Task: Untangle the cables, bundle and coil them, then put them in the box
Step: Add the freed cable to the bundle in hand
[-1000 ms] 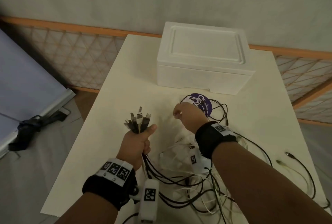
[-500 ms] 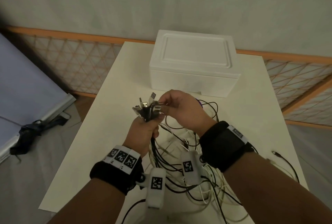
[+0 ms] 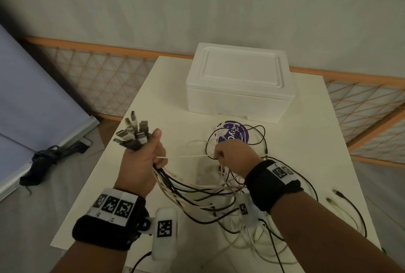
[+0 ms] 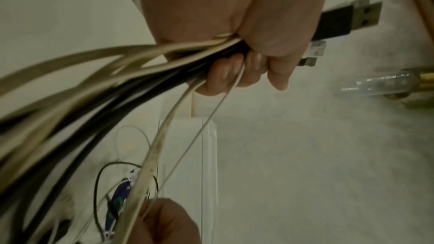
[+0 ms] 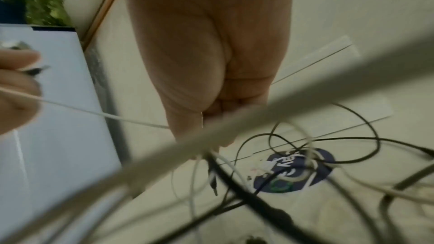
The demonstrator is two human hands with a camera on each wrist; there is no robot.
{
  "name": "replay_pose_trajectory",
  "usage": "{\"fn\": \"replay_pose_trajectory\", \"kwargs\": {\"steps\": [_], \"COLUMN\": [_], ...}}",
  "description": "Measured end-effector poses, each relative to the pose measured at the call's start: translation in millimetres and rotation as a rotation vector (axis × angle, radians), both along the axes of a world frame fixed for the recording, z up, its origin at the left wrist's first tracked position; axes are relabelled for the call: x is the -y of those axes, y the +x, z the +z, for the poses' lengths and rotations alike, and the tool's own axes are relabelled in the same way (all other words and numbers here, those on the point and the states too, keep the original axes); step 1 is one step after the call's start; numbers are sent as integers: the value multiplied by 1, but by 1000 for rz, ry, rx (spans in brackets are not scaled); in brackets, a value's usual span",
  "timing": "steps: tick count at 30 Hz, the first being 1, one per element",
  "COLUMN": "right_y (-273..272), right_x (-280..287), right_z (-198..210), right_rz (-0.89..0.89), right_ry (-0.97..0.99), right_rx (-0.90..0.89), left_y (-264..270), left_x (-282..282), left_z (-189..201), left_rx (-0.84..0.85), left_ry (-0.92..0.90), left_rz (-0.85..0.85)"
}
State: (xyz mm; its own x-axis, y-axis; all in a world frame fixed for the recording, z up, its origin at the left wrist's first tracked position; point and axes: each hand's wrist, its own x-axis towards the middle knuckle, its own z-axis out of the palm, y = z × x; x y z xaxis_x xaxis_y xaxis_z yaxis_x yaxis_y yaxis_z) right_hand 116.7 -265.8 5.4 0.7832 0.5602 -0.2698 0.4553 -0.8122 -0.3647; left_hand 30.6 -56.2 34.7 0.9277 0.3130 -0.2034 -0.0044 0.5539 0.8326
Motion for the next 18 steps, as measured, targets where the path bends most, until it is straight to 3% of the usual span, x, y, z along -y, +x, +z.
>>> {"fn": "replay_pose_trajectory", "kwargs": {"steps": [4, 9, 12, 18], "right_y": [5, 0, -4, -10], "right_x": [2, -24, -34, -39], "right_z": [5, 46, 65, 80], "right_rz": [-64, -146, -119, -67], "right_ry": [52, 519, 669, 921], "right_rx": [31, -40, -67, 33], "left_y": [-6, 0, 9, 15], "left_x": [-9, 14, 30, 41], "left_z": [0, -6, -3, 9], "left_rx": [-44, -163, -204, -101], "left_ry": [-13, 202, 307, 328], "left_rz": [16, -100, -136, -144]}}
